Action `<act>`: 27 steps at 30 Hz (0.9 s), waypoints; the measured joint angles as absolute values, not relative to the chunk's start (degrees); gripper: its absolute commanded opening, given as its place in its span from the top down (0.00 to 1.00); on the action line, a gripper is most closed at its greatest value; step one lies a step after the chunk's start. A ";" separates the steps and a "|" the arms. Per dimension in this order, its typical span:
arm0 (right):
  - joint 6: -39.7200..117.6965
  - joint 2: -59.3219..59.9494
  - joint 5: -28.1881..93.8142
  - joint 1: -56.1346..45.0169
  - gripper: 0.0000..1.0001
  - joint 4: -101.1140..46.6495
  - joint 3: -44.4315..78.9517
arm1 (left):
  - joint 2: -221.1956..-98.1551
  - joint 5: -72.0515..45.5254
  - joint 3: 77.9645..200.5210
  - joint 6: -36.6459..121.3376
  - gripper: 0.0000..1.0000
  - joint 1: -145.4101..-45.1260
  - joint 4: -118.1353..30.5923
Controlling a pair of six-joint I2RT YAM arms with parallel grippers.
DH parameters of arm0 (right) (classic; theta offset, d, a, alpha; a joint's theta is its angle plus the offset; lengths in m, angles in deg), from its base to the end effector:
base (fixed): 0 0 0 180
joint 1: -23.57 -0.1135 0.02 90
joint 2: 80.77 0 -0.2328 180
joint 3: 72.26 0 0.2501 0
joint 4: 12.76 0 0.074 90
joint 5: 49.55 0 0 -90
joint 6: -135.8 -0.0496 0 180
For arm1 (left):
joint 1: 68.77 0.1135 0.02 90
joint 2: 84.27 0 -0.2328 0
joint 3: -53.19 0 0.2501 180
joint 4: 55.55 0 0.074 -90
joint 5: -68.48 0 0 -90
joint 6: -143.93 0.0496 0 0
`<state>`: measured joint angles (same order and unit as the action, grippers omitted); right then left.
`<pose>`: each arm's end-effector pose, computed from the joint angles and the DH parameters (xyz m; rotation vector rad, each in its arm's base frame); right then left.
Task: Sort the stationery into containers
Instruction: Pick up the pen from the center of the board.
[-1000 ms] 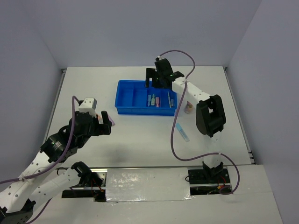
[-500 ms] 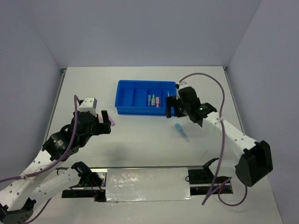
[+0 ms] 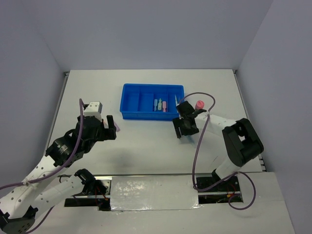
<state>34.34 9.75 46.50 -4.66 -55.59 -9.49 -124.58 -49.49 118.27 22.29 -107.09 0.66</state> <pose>0.2531 0.1299 0.1135 -0.3815 2.7613 0.0234 0.1479 -0.0872 0.3074 -0.1654 2.0514 -0.2393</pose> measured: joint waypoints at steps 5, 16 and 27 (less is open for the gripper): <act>36.09 11.94 45.54 -4.57 0.81 -54.58 -7.13 | -124.50 -49.27 118.27 22.31 0.01 -107.09 0.64; 32.15 3.50 34.78 -7.48 1.00 -49.93 -9.78 | -124.19 -48.62 118.27 22.42 0.01 -107.09 0.40; 7.61 12.27 40.01 -9.67 1.00 -37.45 16.34 | -122.99 -48.66 118.27 22.38 0.01 -107.07 0.33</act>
<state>7.61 12.27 40.01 -9.67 -37.45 16.34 -122.99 -48.66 118.27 22.38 -107.07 0.33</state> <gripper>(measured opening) 0.327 0.993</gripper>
